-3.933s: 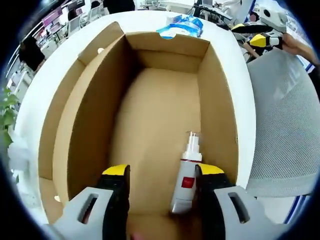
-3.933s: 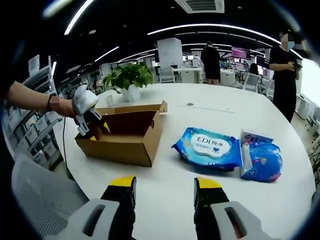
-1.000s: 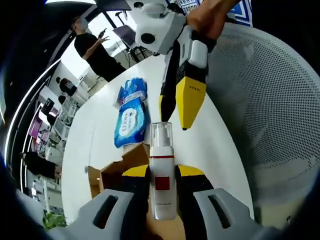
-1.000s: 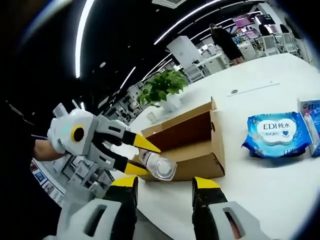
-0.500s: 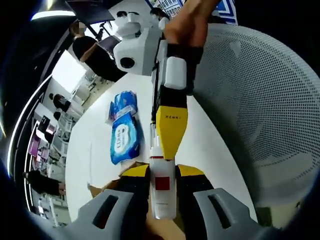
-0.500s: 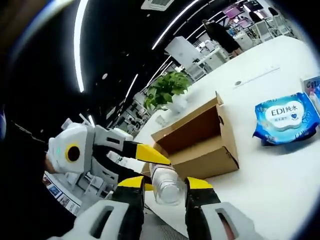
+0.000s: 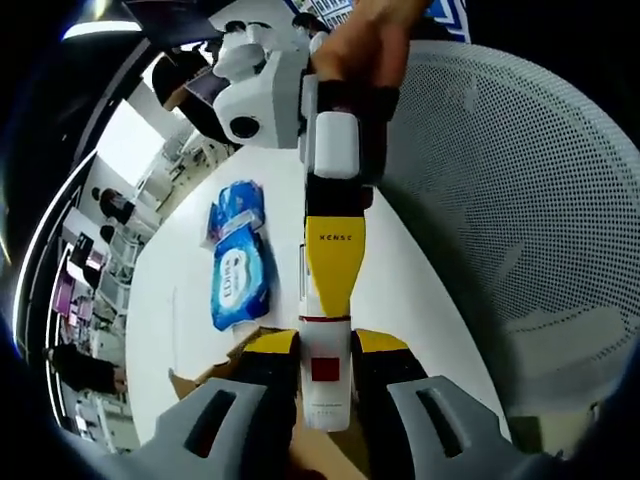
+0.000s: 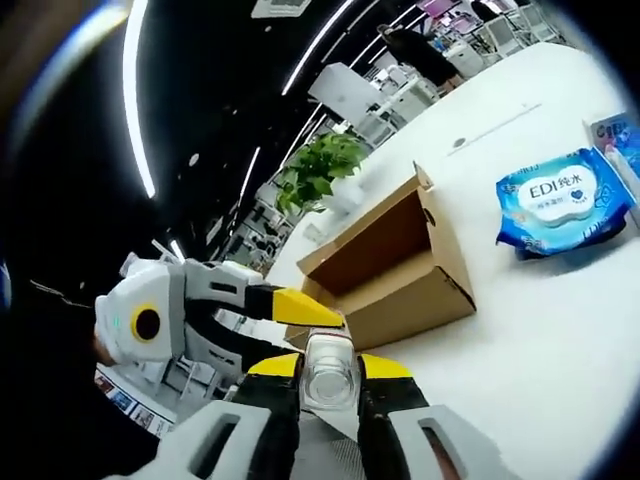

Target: Operate the shoe box by opening the lid, removing the specified soft item, and placing it in the target area until the item is outside and the box remains undamaged.

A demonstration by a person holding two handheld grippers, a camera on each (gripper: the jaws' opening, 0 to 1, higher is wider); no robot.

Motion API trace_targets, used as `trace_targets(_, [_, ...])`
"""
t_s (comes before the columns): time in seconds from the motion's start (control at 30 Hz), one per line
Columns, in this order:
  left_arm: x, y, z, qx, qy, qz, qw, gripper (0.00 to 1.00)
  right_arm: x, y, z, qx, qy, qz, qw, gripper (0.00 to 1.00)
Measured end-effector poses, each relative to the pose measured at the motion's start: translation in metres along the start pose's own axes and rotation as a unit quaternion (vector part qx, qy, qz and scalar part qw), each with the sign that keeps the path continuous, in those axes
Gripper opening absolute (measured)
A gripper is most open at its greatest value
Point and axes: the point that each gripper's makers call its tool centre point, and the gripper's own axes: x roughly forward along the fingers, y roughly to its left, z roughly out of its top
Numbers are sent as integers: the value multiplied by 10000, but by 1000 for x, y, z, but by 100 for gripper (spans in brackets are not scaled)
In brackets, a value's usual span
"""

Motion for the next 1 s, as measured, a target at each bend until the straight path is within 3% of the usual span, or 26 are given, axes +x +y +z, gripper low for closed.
trace_targets(0.4, [-4,-2,-5,-108,69,20,9999,26,-6,-7,3,232,-74,-74,9997,17])
trace_targets(0.6, [-11,-1,-9,-569,-58,101,9983,29,-18,-15,6,270,-163,-185,9993,17])
trace_targets(0.73, [-17,3,-12,-1244,-291,209,9916,30,-29,-22,10,306,-280,-269,9988,17])
trace_targets(0.83, [-23,11,-20,-1493,-325,427,9873,30,-36,-28,13,327,-358,-350,9982,17])
trace_targets(1.0, [-32,24,-35,-2324,-544,662,9688,32,-48,-34,21,399,-525,-412,9970,17])
